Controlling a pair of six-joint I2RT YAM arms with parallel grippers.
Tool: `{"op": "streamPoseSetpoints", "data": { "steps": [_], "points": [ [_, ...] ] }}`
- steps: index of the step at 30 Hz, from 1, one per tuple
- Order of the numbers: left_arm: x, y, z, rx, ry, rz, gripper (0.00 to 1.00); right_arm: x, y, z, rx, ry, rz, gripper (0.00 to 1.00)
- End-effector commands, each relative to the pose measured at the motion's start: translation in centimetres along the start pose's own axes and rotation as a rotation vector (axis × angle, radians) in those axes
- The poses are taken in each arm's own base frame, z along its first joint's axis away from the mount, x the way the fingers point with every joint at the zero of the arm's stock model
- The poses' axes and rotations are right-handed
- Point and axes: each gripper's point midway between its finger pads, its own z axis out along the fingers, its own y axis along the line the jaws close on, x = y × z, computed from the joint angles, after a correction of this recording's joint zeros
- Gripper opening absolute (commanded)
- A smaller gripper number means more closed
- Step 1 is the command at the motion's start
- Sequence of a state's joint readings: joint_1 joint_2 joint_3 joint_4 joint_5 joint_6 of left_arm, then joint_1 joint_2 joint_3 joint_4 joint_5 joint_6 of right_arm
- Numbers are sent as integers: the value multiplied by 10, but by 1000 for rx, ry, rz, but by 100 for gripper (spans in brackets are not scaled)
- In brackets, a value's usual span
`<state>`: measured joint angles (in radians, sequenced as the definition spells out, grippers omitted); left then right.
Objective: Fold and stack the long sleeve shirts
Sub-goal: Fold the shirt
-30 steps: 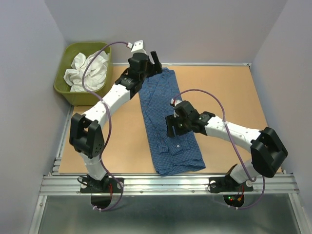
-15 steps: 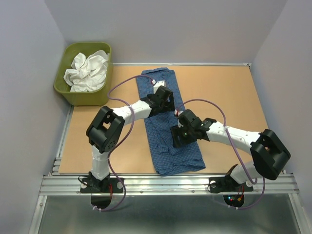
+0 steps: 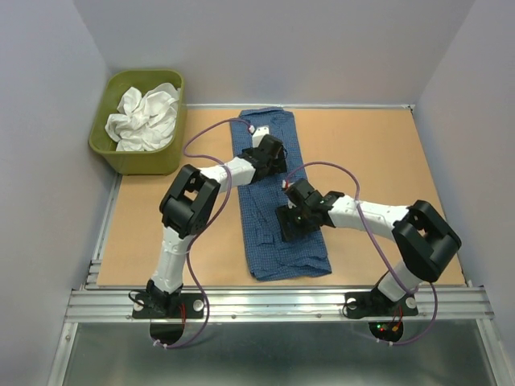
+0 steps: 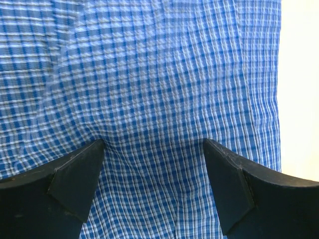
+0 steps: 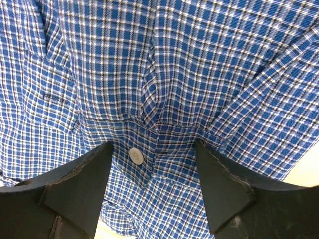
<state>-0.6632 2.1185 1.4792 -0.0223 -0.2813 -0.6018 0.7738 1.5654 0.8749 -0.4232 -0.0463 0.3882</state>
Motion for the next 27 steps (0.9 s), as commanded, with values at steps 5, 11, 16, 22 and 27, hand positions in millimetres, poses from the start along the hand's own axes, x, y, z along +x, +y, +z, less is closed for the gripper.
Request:
{"op": "streamPoseSetpoints", "data": {
  "steps": [5, 11, 16, 22, 27],
  "points": [
    [-38, 23, 47, -69, -32, 4, 93, -11, -22, 33, 150, 6, -28, 75],
    [-65, 19, 55, -36, -59, -18, 93, -24, -9, 24, 102, -29, -20, 76],
    [-106, -3, 4, 63, -119, -41, 94, -44, 14, -17, -7, -135, 28, 80],
    [-139, -6, -82, 143, -190, -93, 94, -44, 15, -46, -36, -194, 80, 77],
    [-106, 15, -141, 154, -154, -83, 94, -26, -4, -48, 28, -195, 104, 70]
  ]
}}
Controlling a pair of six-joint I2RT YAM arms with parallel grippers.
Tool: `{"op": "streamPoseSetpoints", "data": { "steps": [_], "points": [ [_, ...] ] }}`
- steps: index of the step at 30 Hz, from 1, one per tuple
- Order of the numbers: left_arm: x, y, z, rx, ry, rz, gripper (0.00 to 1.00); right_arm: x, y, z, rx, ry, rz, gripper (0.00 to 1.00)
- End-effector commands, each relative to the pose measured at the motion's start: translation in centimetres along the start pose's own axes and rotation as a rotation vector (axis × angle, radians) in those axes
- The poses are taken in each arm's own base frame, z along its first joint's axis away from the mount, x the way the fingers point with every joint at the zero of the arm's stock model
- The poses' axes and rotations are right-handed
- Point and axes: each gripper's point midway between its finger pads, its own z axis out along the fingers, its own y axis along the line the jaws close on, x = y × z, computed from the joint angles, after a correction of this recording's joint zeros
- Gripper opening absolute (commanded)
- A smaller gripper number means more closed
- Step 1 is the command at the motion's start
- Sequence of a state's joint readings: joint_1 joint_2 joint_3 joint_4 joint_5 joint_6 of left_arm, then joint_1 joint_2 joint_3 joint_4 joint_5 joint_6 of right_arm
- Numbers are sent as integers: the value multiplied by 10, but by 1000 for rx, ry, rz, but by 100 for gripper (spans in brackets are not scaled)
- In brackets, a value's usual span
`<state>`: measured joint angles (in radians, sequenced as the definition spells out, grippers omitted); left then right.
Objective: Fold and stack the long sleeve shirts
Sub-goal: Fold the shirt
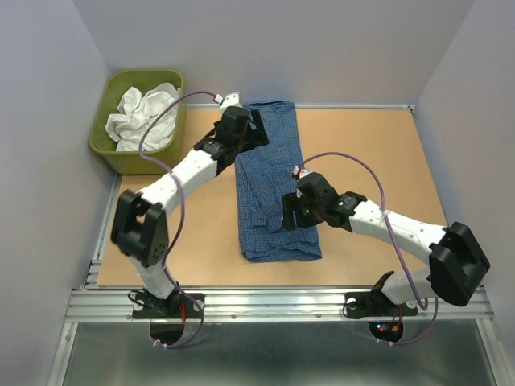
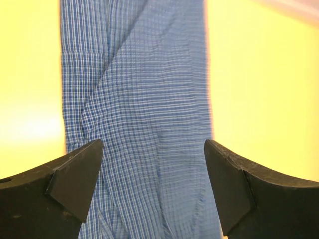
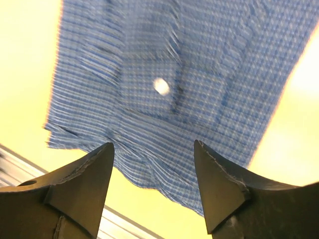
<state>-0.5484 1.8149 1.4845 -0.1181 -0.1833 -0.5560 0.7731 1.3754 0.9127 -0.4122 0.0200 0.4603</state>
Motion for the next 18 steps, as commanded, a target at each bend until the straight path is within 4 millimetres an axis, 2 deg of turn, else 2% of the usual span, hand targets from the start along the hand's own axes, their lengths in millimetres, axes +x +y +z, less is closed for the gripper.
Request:
{"op": "streamPoseSetpoints", "data": {
  "steps": [1, 2, 3, 5, 6, 7, 8, 12, 18],
  "points": [
    [3, 0, -62, 53, -10, 0, 94, 31, -28, -1, 99, 51, 26, 69],
    [14, 3, -69, 56, 12, 5, 94, 35, -33, -1, 121, 55, 24, 68],
    [47, 11, -72, 55, 79, 18, 94, 36, -39, -1, 145, 51, 26, 66],
    [68, 15, -86, 76, 118, 20, 94, 48, -46, -1, 165, 79, 28, 63],
    [98, 22, -89, 70, 179, 25, 94, 51, -48, -1, 170, 83, 32, 61],
    [109, 22, -96, 83, 201, 26, 94, 54, -51, 0, 178, 93, 35, 59],
    [132, 30, -97, 76, 244, 18, 94, 61, -55, 1, 190, 107, 38, 56],
    [173, 35, -104, 79, 316, 11, 94, 72, -65, -2, 224, 125, 33, 54],
    [193, 47, -99, 48, 343, 5, 94, 77, -79, -9, 307, 144, 38, 55]
  ]
}}
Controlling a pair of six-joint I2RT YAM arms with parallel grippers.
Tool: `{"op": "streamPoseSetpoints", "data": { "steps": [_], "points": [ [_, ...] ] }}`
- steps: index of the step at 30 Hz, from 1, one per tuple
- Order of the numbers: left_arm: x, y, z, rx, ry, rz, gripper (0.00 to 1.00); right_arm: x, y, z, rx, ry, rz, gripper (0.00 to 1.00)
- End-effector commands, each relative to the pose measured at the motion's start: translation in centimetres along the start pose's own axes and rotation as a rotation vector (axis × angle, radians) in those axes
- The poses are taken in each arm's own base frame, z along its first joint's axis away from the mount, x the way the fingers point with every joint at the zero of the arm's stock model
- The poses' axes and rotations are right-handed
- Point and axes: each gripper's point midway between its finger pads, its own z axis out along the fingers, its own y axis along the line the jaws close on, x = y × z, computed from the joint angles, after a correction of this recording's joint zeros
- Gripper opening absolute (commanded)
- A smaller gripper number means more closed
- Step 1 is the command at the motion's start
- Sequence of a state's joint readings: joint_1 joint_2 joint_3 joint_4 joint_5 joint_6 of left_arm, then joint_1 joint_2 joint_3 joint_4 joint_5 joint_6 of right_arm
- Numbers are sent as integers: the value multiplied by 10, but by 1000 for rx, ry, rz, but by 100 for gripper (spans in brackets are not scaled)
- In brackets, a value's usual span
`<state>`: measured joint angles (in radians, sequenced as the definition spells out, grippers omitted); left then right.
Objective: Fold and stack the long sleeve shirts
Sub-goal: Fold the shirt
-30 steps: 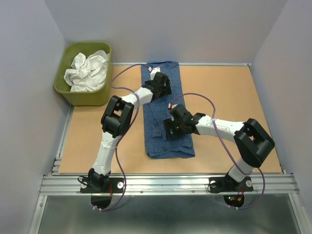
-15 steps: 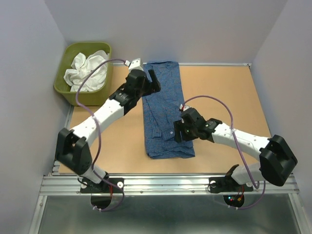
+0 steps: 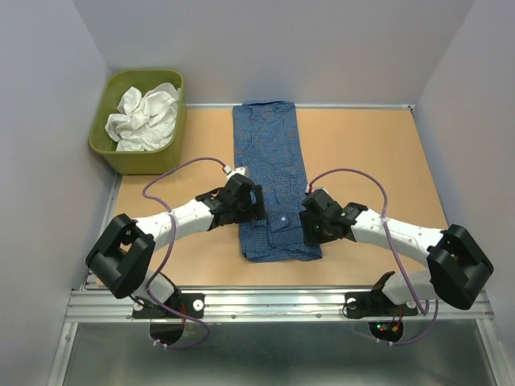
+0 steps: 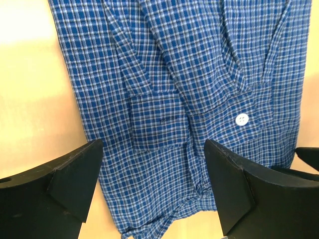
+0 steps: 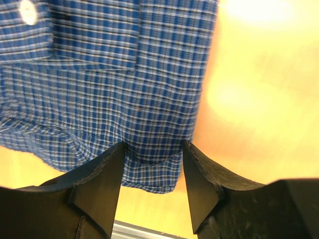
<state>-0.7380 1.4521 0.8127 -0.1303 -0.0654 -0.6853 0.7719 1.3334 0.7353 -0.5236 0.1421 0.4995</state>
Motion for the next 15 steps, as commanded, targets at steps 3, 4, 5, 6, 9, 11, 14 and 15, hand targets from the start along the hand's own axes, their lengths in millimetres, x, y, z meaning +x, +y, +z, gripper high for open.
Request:
{"op": "streamPoseSetpoints", "data": {
  "steps": [3, 4, 5, 6, 9, 11, 14, 15],
  "points": [
    [-4, -7, 9, 29, -22, -36, 94, 7, -32, -5, 171, 19, 38, 55],
    [-3, -6, 11, 23, -17, -38, 94, 7, -33, -5, 178, 16, 40, 55],
    [-1, -5, 12, 22, -14, -37, 94, 6, -35, -5, 184, 10, 46, 55],
    [-1, -5, 13, 20, -11, -37, 94, 5, -37, -7, 198, 1, 51, 55],
    [1, -4, 16, 18, -8, -33, 94, 0, -39, -11, 207, -21, 71, 53],
    [2, -4, 17, 16, -3, -31, 94, -2, -33, -11, 182, -15, 62, 51],
    [4, -1, 17, 7, 5, -28, 94, -2, -23, -13, 138, 8, 53, 52],
    [3, -1, 16, 5, 4, -28, 94, -4, -20, -15, 121, 2, 55, 52]
  ]
}}
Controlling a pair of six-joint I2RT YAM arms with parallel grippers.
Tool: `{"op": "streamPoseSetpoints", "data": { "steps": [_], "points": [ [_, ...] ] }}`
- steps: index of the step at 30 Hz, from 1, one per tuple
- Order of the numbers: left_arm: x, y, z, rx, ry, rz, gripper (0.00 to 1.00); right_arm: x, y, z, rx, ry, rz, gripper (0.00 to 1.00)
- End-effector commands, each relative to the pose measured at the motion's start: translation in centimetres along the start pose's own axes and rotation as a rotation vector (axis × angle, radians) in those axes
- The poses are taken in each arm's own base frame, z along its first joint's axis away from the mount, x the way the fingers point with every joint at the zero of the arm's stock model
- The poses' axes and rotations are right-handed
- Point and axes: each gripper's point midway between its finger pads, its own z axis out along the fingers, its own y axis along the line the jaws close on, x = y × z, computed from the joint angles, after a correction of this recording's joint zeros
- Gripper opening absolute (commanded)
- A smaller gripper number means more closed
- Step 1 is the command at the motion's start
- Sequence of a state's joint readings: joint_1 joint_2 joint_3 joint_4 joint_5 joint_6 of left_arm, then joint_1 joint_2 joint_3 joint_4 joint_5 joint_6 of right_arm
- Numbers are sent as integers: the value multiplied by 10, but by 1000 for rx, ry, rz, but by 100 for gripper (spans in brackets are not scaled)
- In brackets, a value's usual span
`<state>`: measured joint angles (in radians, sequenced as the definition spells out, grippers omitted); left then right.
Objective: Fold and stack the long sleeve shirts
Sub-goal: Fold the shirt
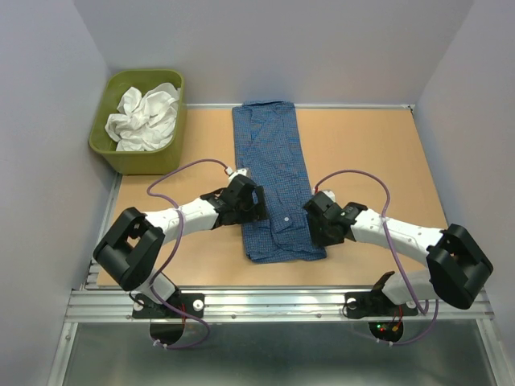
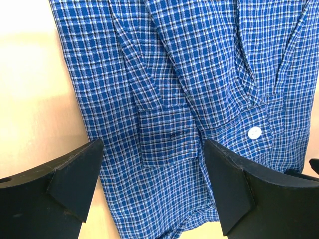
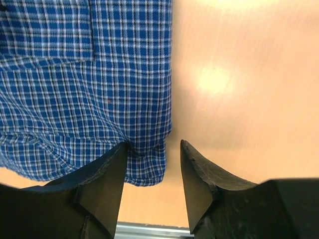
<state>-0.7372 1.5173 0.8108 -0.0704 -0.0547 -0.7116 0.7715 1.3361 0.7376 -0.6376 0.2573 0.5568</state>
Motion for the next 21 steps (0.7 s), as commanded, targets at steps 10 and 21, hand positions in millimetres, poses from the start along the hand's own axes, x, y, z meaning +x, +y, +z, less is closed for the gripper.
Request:
{"op": "streamPoseSetpoints", "data": {
  "steps": [10, 21],
  "points": [
    [9, 17, -38, -38, 5, -60, 94, -38, 15, -33, -144, -57, 151, 68],
    [53, 20, -36, 31, 175, -41, 88, -18, 7, 1, -247, 45, 286, 58]
  ]
}}
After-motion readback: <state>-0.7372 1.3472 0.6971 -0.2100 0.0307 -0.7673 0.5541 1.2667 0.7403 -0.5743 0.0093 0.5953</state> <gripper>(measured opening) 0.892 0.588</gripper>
